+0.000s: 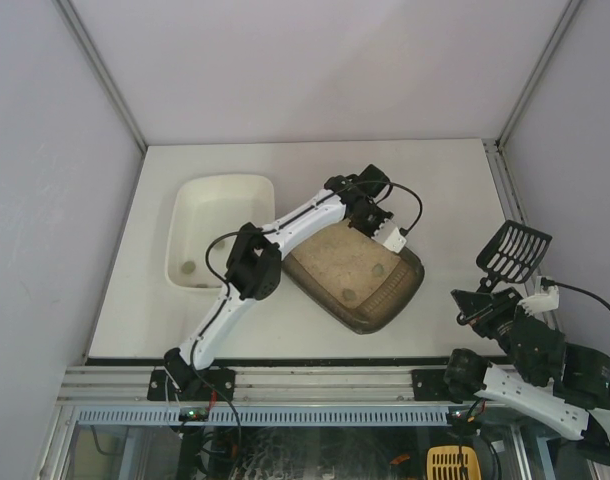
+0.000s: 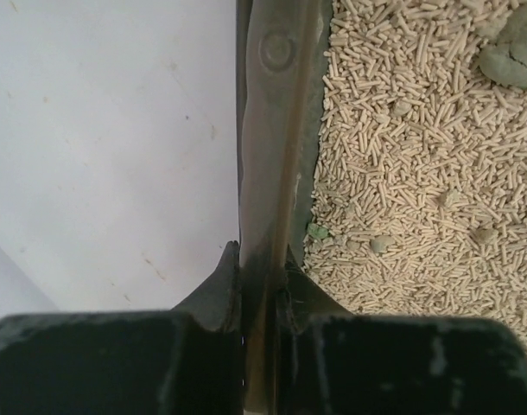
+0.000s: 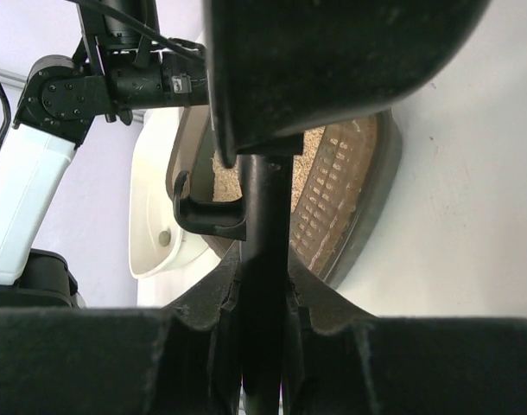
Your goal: Clean the litter box
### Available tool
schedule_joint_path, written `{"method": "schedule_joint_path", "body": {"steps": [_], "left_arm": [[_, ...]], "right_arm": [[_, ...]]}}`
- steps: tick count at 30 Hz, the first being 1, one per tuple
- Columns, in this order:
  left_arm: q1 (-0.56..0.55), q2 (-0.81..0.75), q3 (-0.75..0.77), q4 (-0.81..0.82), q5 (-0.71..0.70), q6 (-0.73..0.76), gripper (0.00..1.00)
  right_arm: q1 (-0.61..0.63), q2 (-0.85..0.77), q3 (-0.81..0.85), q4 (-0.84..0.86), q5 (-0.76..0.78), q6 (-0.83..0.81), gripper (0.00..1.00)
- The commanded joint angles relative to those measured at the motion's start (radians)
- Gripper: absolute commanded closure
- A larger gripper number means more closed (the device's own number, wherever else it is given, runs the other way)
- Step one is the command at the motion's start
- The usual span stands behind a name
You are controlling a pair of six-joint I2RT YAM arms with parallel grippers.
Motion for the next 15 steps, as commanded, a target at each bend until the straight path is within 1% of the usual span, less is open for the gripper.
{"method": "schedule_joint_path", "body": {"steps": [1,3,7,11,15], "left_arm": [[-0.021,-0.077,0.007,0.026,-0.091,-0.218,1.0],[-0.032,-0.08,0.001,0.058,-0.165,-0.297,1.0],[-0.039,-0.093,-0.006,0.096,-0.238,-0.471,1.0],[-0.039,-0.112,-0.004,0.101,-0.261,-0.619,1.0],[-0.039,-0.13,0.001,0.136,-0.324,-0.822,1.0]], "right_arm": [[0.017,-0.055,-0.003,0.018,0.027,0.021,1.0],[0.021,-0.055,-0.004,0.017,0.03,0.023,1.0],[0.03,-0.055,-0.004,0.016,0.041,0.026,1.0],[0.044,-0.052,-0.006,0.021,0.054,0.027,1.0],[0.063,-0.045,-0.007,0.036,0.067,0.023,1.0]]}}
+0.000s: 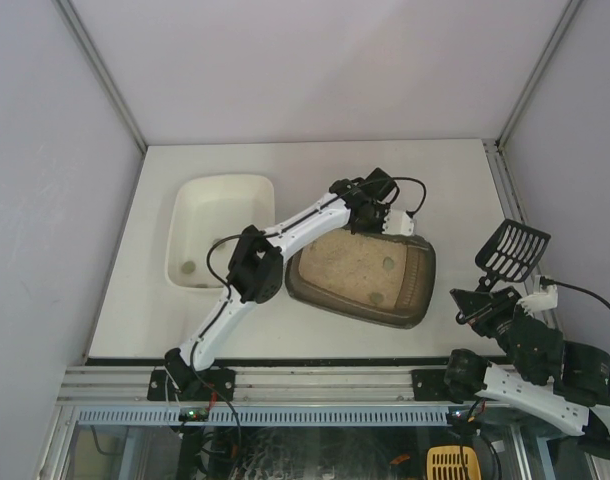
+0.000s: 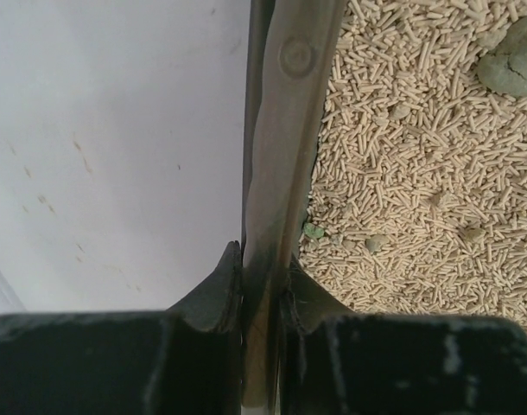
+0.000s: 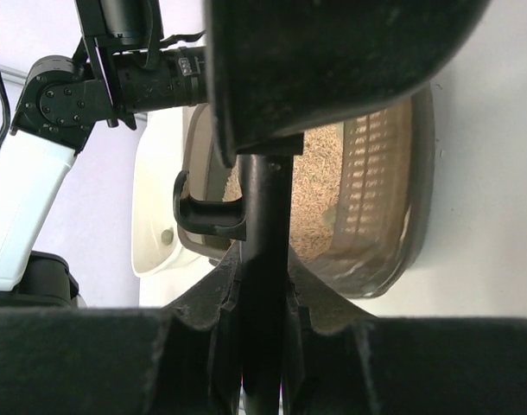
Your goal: Clean the litter box
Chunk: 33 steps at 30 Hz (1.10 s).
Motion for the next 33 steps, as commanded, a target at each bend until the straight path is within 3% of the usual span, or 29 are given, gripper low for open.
{"method": "schedule_joint_path", "body": {"steps": [1,13,17,26,33], "left_arm": [[-0.005,-0.121,0.004,0.128,-0.114,-0.385,1.0],[0.053,-0.19,-0.011,0.047,-0.262,-0.884,1.0],[0.088,-0.257,-0.075,0.027,-0.285,-1.118,1.0],[0.16,-0.356,-0.215,-0.098,-0.148,-1.564,1.0],[0.159,-0.452,-0.408,-0.072,-0.086,-1.756,1.0]], "right_arm": [[0.028,-0.042,0.0,0.037,0.038,0.005,1.0],[0.038,0.027,-0.001,0.074,0.026,0.012,1.0],[0.041,0.055,-0.009,0.103,0.023,0.002,1.0],[0.047,0.14,-0.013,0.175,0.006,-0.024,1.0],[0.048,0.294,0.121,0.171,0.001,-0.081,1.0]]}}
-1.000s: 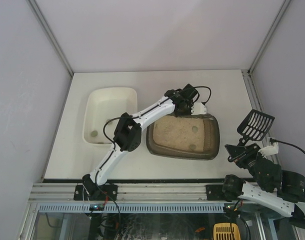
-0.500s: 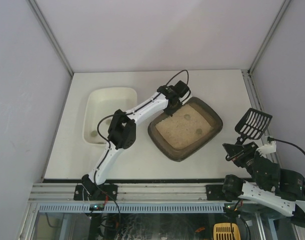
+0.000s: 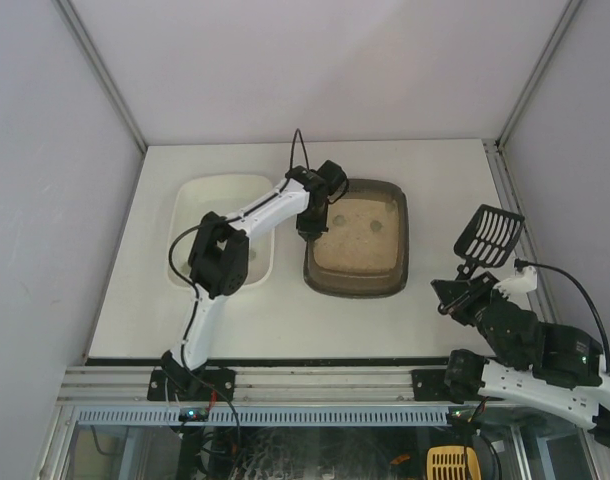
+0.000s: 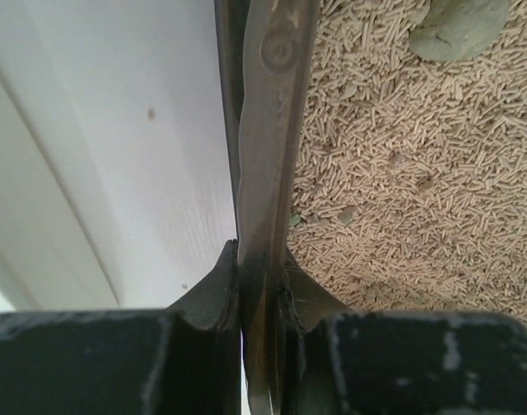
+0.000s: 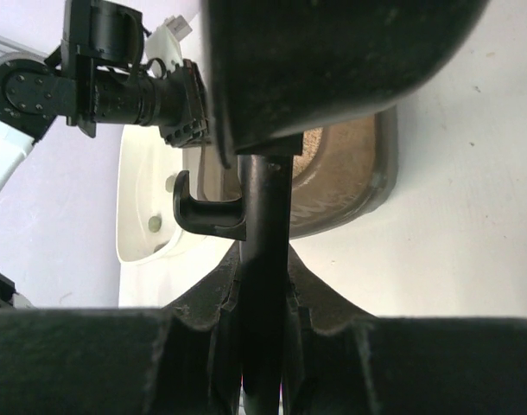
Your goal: Clean the litter box
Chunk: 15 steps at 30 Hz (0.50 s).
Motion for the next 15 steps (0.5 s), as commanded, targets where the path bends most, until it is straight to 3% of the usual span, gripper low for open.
{"method": "schedule_joint_path", "body": {"steps": [1,5,10,12,15], "left_arm": [[-0.009,-0.227,-0.098,0.096,0.193,-0.25,1.0],[-0.02,-0.271,-0.18,0.125,0.24,-0.324,1.0],[-0.041,-0.329,-0.268,0.171,0.277,-0.378,0.99],[-0.045,-0.354,-0.315,0.203,0.286,-0.4,0.9],[-0.057,-0.381,-0.369,0.249,0.291,-0.421,0.64]], "right_arm": [[0.011,0.122,0.124,0.036,0.001,-0.058,1.0],[-0.022,0.314,0.194,0.049,-0.059,-0.123,1.0],[-0.195,0.576,0.237,0.115,-0.257,-0.274,1.0],[-0.262,0.647,0.237,0.213,-0.346,-0.368,1.0],[-0.431,0.742,0.243,0.347,-0.668,-0.523,1.0]]}}
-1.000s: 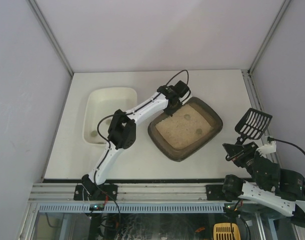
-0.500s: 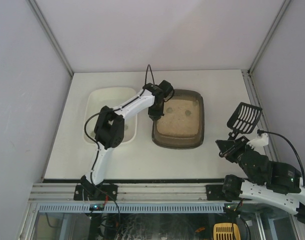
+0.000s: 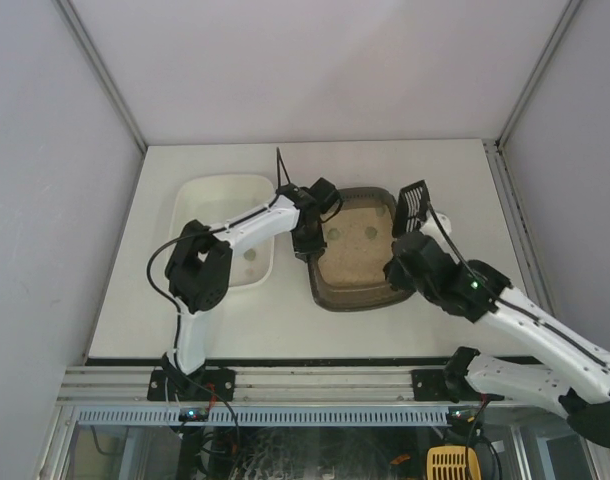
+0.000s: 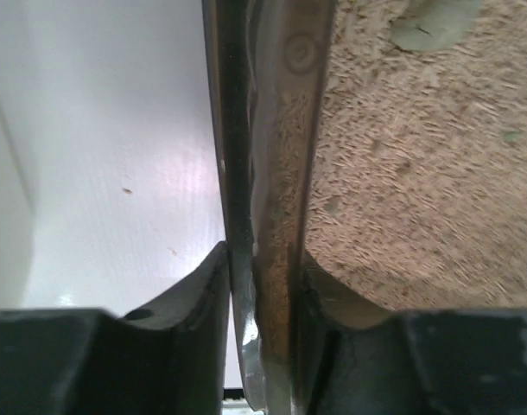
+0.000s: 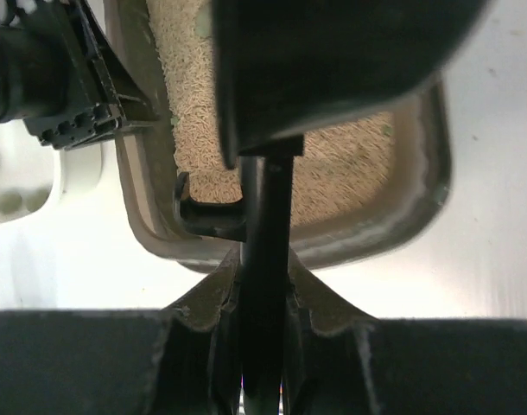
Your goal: Clean the litter box
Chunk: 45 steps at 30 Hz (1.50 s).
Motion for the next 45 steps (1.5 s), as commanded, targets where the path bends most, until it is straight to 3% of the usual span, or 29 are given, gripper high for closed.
{"method": "schedule_joint_path", "body": {"steps": [1,3,4,5,11,16,23,38,45], "left_arm": [[-0.027,-0.175,-0.035,0.17,0.221,-0.117,0.54],[-0.036,-0.193,-0.043,0.189,0.212,-0.116,0.35],[-0.037,-0.2,-0.039,0.194,0.21,-0.112,0.21],[-0.037,-0.204,-0.031,0.201,0.207,-0.104,0.19],[0.006,-0.203,0.143,0.176,0.16,0.063,0.18],[0.146,-0.228,0.084,0.327,0.173,0.08,0.19],[0.318,-0.202,-0.013,0.446,0.276,-0.004,0.19],[0.344,-0.332,-0.185,0.54,0.267,0.041,0.19],[0.362,-0.372,-0.222,0.536,0.26,0.044,0.18]], "right_arm": [[-0.21,0.107,0.03,0.236,-0.455,-0.267,1.0],[-0.283,0.194,0.086,0.229,-0.556,-0.316,1.0],[-0.311,0.235,0.121,0.206,-0.586,-0.342,1.0],[-0.33,0.277,0.153,0.181,-0.624,-0.364,1.0],[-0.424,0.444,0.212,0.125,-0.887,-0.395,1.0],[-0.464,0.542,0.223,0.084,-0.957,-0.403,1.0],[-0.476,0.699,0.319,-0.041,-0.961,-0.437,1.0],[-0.444,0.956,0.645,-0.401,-0.838,-0.546,1.0],[-0.446,0.971,0.644,-0.411,-0.858,-0.552,1.0]]}}
